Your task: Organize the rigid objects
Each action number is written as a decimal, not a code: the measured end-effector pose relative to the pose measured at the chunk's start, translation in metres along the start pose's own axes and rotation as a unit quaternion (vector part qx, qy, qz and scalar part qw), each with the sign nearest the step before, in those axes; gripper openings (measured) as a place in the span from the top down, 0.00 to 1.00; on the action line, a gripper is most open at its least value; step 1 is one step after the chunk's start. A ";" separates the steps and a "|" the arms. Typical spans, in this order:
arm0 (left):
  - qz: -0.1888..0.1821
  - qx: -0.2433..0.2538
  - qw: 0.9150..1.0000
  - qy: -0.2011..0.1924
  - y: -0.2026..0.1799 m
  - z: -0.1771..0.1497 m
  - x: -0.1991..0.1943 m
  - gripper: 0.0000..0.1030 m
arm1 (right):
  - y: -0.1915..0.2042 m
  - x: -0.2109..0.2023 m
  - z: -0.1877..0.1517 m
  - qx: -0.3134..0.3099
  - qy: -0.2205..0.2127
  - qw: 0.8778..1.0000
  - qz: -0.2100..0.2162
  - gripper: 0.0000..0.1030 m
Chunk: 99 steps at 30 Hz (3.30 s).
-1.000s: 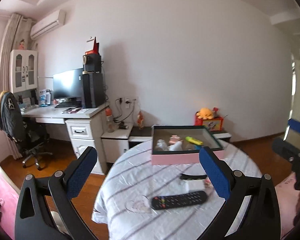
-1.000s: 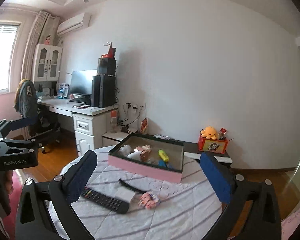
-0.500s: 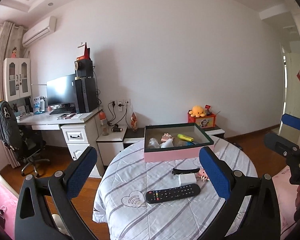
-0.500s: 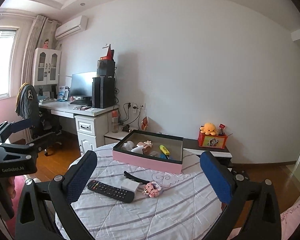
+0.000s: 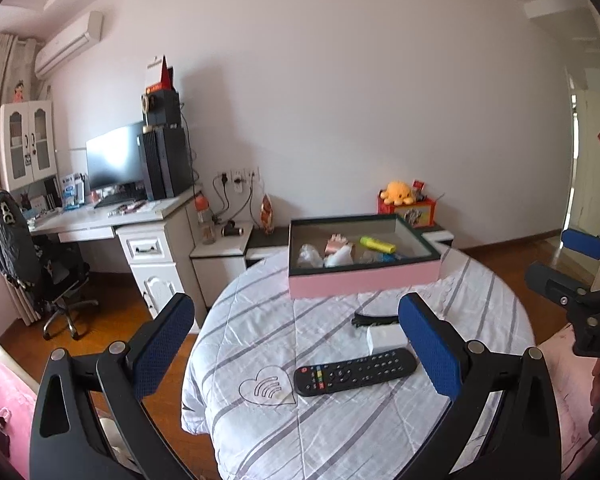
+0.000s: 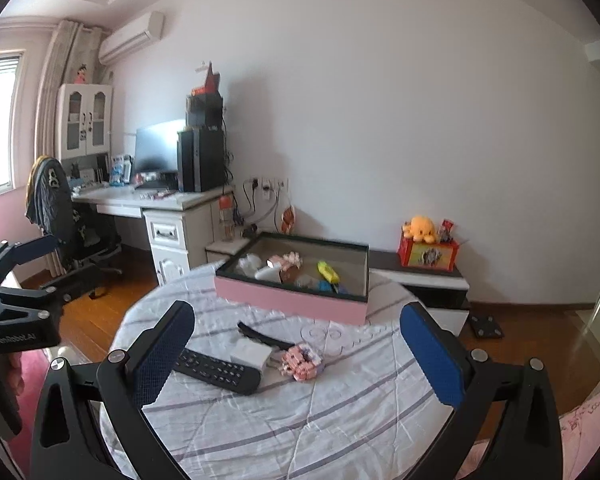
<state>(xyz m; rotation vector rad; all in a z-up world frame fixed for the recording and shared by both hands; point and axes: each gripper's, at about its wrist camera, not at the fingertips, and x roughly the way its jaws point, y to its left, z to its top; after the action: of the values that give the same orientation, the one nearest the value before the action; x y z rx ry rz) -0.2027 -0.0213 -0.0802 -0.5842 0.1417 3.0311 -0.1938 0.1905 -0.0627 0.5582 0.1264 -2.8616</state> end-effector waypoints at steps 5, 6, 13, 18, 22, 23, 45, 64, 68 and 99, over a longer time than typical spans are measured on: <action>-0.004 0.004 1.000 0.029 -0.002 -0.008 0.028 0.00 | -0.006 0.043 -0.019 0.010 0.047 0.999 0.002 0.00; -0.006 0.004 0.999 0.036 -0.003 -0.009 0.034 0.00 | -0.007 0.050 -0.023 0.011 0.055 0.998 0.004 0.00; -0.022 0.013 0.997 0.076 -0.015 -0.021 0.072 0.00 | -0.012 0.109 -0.050 0.004 0.127 0.992 -0.014 0.00; -0.023 0.020 0.995 0.100 -0.020 -0.029 0.095 0.00 | -0.018 0.144 -0.066 0.005 0.170 0.985 -0.017 0.00; -0.021 0.025 0.993 0.114 -0.020 -0.033 0.106 0.00 | -0.019 0.170 -0.069 -0.008 0.197 0.980 -0.026 0.00; -0.018 0.028 0.993 0.117 -0.020 -0.035 0.108 0.00 | -0.020 0.178 -0.069 -0.009 0.208 0.978 -0.025 0.00; -0.059 0.028 0.983 0.169 -0.041 -0.047 0.137 0.00 | -0.028 0.199 -0.081 -0.006 0.250 0.968 0.031 0.35; -0.051 0.029 0.967 0.248 -0.107 -0.057 0.217 0.00 | -0.059 0.177 -0.097 0.016 0.222 0.975 0.010 0.35; -0.049 0.028 0.964 0.258 -0.109 -0.063 0.227 0.02 | -0.059 0.177 -0.097 0.017 0.221 0.975 0.014 0.35; -0.087 0.028 0.971 0.221 -0.080 -0.059 0.196 0.38 | -0.081 0.164 -0.097 0.095 0.187 0.976 0.055 0.35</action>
<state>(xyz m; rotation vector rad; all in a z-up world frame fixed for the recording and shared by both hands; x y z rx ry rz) -0.3567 0.0584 -0.2144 -1.1895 0.1800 2.6720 -0.3261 0.2481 -0.2116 1.1017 -0.1167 -2.6460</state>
